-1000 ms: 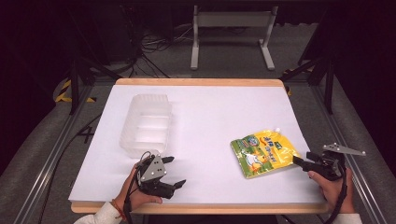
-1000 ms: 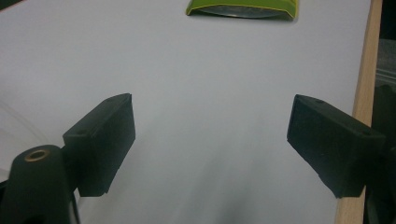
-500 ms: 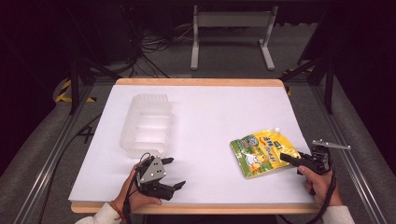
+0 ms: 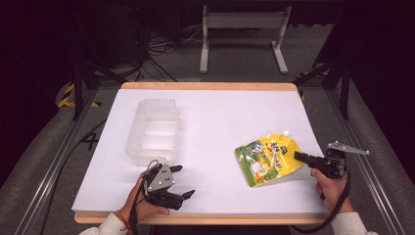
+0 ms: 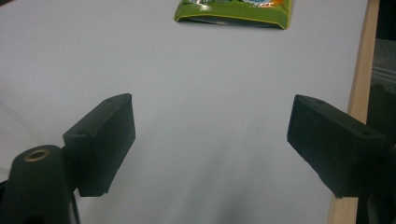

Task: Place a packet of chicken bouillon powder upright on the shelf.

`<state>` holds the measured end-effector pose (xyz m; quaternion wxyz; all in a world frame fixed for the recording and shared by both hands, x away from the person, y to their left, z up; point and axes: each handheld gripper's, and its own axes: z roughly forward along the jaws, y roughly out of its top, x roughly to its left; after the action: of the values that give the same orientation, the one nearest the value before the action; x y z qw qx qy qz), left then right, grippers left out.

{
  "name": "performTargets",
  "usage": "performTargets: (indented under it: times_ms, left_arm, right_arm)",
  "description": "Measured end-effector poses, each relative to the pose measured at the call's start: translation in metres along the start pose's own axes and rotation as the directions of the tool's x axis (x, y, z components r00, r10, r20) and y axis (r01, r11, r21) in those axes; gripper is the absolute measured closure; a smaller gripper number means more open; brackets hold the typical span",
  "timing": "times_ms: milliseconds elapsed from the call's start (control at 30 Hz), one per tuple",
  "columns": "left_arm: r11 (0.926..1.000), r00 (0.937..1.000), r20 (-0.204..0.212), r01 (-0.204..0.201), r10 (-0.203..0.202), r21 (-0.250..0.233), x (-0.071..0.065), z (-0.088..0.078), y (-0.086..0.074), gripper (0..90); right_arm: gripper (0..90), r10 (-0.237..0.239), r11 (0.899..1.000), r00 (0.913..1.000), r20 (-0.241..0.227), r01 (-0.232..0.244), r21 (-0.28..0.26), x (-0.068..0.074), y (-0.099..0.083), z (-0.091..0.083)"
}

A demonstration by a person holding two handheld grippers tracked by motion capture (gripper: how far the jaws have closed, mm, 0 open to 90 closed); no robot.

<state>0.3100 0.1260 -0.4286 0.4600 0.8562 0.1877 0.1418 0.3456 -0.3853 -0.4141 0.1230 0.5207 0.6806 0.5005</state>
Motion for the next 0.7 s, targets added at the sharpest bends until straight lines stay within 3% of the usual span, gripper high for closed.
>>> performTargets:
  times_ms: [33, 67, 233, 300, 433, 467, 633, 700]
  left_arm:
    - [1.0, 1.0, 0.0, 0.0, 0.0, 0.0, 0.0, 0.0, 0.0, 16.0]
    - [1.0, 1.0, 0.001, 0.006, -0.006, -0.005, 0.0, 0.0, 0.0, 16.0]
    - [0.9993, 0.9995, 0.012, 0.029, -0.029, -0.023, 0.003, -0.001, 0.005, 16.2]
    - [0.9991, 0.9993, 0.019, 0.034, -0.034, -0.026, 0.004, 0.0, 0.006, 16.3]
    - [0.9988, 0.9988, 0.029, 0.04, -0.039, -0.029, 0.007, 0.004, 0.012, 16.5]
    - [0.9988, 0.9988, 0.029, 0.04, -0.039, -0.029, 0.007, 0.004, 0.012, 16.5]
    - [0.9988, 0.9988, 0.038, 0.034, -0.032, -0.037, 0.009, 0.009, 0.02, 16.6]
    - [0.9987, 0.9985, 0.047, 0.03, -0.028, -0.041, 0.009, 0.013, 0.024, 16.8]
  right_arm:
    - [90.0, 0.0, 1.0, 1.0, 0.0, 0.0, 0.0, 0.0, 0.0, 0.0]
    - [90.0, -0.03, 1.0, 0.9995, 0.005, 0.03, -0.003, 0.005, 0.004, -0.002]
    - [90.0, -0.111, 0.992, 0.9931, -0.039, 0.109, -0.057, 0.033, 0.024, -0.015]
    - [90.0, -0.123, 0.991, 0.9914, -0.045, 0.12, -0.061, 0.039, 0.027, -0.016]
    - [90.0, -0.227, 0.973, 0.9709, -0.075, 0.223, -0.065, 0.076, 0.046, -0.019]
    - [90.0, -0.227, 0.973, 0.9709, -0.075, 0.223, -0.065, 0.076, 0.046, -0.019]
    - [90.0, -0.343, 0.939, 0.9343, -0.098, 0.34, -0.043, 0.118, 0.064, -0.022]
    - [90.0, -0.405, 0.914, 0.9088, -0.101, 0.403, -0.038, 0.138, 0.069, -0.023]
